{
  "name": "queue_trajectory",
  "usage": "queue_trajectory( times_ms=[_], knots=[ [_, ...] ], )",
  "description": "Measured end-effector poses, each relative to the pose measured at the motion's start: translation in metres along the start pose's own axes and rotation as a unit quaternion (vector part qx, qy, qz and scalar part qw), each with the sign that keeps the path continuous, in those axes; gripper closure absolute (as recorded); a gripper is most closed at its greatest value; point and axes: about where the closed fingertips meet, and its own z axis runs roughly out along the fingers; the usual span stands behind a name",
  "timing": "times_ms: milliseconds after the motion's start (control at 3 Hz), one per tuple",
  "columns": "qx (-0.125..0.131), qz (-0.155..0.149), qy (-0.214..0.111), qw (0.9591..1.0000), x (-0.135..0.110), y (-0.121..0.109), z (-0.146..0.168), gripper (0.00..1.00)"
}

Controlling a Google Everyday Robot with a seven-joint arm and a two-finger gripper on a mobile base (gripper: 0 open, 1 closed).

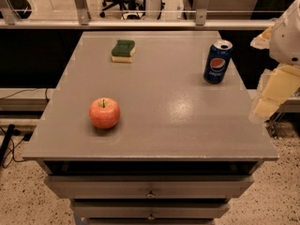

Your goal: Pick pepsi can

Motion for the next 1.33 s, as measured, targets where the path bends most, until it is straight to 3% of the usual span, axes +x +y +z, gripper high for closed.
queue_trajectory(
  times_ms=[333, 667, 1000, 1333],
  knots=[
    [0.018, 0.076, -0.052, 0.9956, 0.02, -0.032, 0.035, 0.0],
    [0.047, 0.121, -0.088, 0.9876, 0.027, -0.061, 0.058, 0.0],
    [0.074, 0.153, -0.139, 0.9756, 0.024, -0.093, 0.077, 0.0],
    [0.088, 0.178, -0.196, 0.9602, 0.018, -0.12, 0.096, 0.0]
  ],
)
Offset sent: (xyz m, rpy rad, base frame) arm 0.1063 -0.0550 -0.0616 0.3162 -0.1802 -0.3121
